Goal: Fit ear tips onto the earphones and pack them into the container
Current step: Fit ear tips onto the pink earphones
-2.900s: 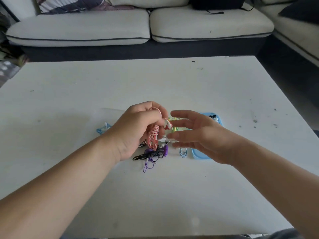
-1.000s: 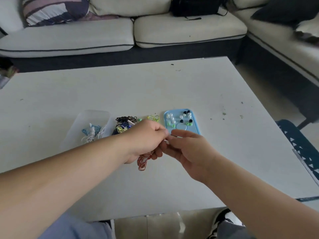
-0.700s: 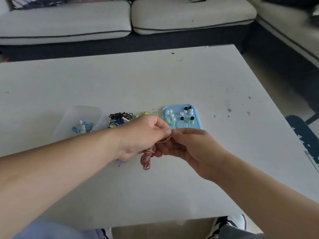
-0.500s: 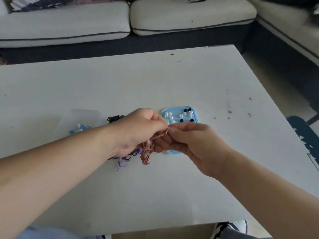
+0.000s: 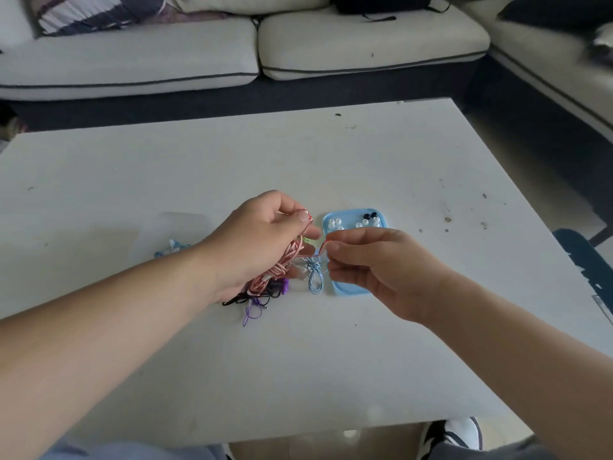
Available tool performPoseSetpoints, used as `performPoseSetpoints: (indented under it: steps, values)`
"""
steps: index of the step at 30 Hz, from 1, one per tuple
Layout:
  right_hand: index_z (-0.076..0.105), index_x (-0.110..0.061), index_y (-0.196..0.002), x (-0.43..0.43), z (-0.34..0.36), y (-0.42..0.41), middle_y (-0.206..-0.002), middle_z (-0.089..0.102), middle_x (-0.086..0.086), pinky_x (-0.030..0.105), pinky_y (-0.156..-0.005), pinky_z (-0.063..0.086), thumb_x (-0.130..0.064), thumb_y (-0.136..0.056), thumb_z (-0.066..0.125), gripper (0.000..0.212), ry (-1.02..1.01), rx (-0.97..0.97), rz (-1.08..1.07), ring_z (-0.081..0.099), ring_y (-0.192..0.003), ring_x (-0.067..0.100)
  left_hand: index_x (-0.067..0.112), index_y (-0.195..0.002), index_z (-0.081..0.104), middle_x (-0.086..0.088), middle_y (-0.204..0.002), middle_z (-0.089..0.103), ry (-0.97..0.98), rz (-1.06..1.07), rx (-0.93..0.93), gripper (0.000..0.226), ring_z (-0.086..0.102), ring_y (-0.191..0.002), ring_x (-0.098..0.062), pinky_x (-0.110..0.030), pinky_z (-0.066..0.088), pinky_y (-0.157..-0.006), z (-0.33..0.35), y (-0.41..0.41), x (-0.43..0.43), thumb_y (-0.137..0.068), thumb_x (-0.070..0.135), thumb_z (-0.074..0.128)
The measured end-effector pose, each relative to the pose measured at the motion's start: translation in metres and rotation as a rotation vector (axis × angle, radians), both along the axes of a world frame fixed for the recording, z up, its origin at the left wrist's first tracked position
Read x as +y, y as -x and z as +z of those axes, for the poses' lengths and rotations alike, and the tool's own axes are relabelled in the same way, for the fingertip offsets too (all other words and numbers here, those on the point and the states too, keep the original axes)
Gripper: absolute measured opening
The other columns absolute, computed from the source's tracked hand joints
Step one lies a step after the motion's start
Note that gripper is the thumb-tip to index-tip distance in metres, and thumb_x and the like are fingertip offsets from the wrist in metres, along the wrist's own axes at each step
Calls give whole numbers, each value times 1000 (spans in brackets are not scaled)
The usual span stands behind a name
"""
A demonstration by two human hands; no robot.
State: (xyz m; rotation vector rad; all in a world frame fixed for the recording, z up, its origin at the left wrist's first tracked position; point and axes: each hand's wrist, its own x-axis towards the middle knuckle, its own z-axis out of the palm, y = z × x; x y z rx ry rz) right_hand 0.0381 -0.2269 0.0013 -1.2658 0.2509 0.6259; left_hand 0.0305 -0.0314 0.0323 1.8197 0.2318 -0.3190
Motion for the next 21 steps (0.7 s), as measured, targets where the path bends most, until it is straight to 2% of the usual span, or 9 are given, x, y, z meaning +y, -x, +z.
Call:
performPoseSetpoints:
  steps: [4,8,11,15,18,21]
  values:
    - [74,4,-107,11,0,-1,-87,73,14,26,-72,61,8,-90,69,18,45,-38,42,70,-72,21,21,-101,73,-6,-99,76,2,75,-49,8,74,-96,-29,-34,60,-63,2,2,1,-100,24,66]
    - [73,7,-103,4,7,-14,-86,71,17,26,-69,61,7,-89,70,14,57,-102,-37,71,-70,20,21,-103,74,5,-89,75,72,80,-66,8,73,-82,-13,-32,53,-53,5,1,-5,-100,22,67]
    - [71,11,-107,-5,8,-20,-92,70,22,29,-72,62,4,-90,71,18,22,-121,-72,72,-80,27,23,-103,74,3,-92,77,17,48,-102,9,72,-70,-9,-28,45,-45,3,2,-9,-100,21,66]
    - [70,6,-106,-7,4,-14,-91,72,20,32,-73,63,0,-95,66,13,24,-60,3,74,-78,27,18,-104,74,3,-84,76,58,46,-81,9,71,-70,-11,-26,42,-45,1,1,-15,-101,17,65]
    - [69,4,-116,-7,5,-9,-109,75,21,34,-77,63,0,-99,59,20,6,29,151,75,-94,31,15,-106,73,2,-81,75,110,74,-79,10,71,-70,-13,-25,43,-44,2,-2,-19,-101,16,64]
    - [66,3,-126,-5,4,-4,-121,72,22,39,-91,61,4,-98,56,29,-96,43,289,72,-108,34,14,-107,72,1,-82,75,123,88,-93,11,69,-68,-13,-26,44,-46,3,-4,-23,-102,18,64]
